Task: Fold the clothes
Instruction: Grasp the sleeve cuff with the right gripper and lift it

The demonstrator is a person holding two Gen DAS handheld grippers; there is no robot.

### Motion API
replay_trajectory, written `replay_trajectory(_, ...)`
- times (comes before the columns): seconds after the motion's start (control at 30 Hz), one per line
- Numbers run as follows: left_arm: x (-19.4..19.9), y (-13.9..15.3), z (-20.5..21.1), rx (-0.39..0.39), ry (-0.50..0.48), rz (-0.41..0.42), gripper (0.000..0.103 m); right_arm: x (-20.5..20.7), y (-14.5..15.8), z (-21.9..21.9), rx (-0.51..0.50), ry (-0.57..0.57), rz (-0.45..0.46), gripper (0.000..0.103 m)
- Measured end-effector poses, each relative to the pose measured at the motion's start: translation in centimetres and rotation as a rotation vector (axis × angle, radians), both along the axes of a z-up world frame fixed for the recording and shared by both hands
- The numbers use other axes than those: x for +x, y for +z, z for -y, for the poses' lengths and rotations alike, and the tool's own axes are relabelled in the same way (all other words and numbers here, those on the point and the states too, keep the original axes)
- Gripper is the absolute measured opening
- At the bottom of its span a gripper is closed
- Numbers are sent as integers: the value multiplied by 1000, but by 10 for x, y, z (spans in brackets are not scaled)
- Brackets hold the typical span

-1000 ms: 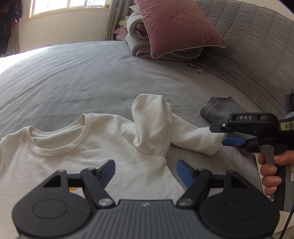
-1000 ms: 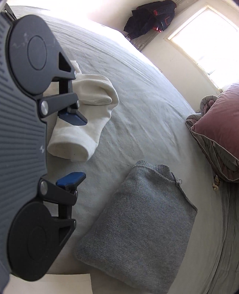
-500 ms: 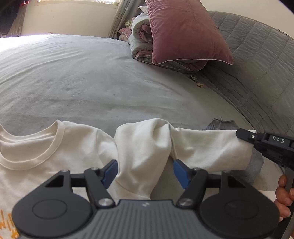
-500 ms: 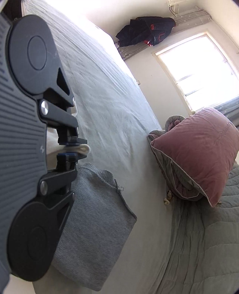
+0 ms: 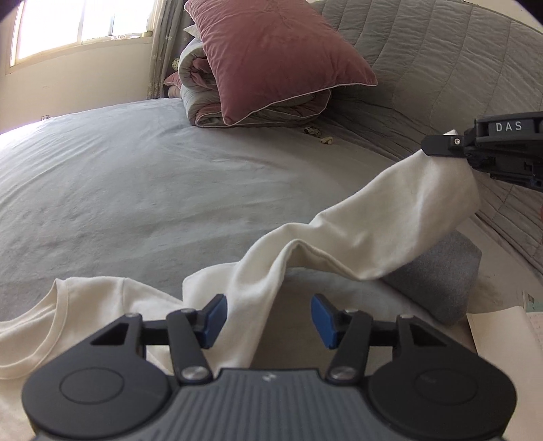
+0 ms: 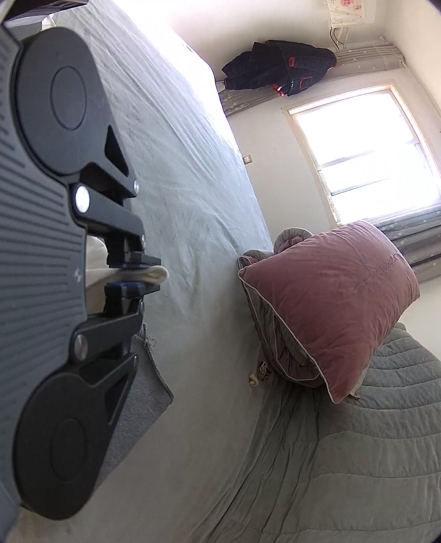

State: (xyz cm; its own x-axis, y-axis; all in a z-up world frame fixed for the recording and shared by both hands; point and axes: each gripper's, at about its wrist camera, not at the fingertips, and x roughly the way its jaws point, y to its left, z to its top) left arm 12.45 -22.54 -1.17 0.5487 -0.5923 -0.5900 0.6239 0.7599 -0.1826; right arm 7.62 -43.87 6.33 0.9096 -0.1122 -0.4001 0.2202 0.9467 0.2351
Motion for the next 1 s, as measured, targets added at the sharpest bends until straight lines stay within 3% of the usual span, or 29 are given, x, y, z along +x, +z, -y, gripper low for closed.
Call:
replay_trajectory(0.13,0,-9,3,-29,-66,-37,55,22,24,15,-118,-1,-28,8)
replay_trajectory(0.27,1,-22,12,-42,-129,-78,55,37,31,36,-136,-36,-68,8)
replay_trajectory(0.43,4,-46,37,-4,-156,-109,58,56,9,51,-176,-85,-210,8)
replay_trajectory(0.57,0,-44,39,-15,-167,-93,60,75,-20,63,-184,-107,-297,8)
replay_trajectory(0.67,0,-40,40,-25,-176,-72,60,82,-43,81,-89,-119,-305,11)
replay_trajectory(0.77,2,-40,45,-18,-196,-21,60,73,-48,97,26,-150,-258,18)
replay_trajectory(0.8,3,-41,47,-20,-203,-15,59,67,-46,100,59,-154,-241,24)
replay_trajectory(0.83,3,-43,50,-22,-206,-15,59,60,-42,103,90,-155,-221,40)
replay_trajectory(0.9,4,-46,57,-22,-203,-5,59,46,-38,106,122,-160,-190,52)
replay_trajectory(1.0,-3,-48,70,1,-183,47,57,24,-37,109,143,-159,-170,52)
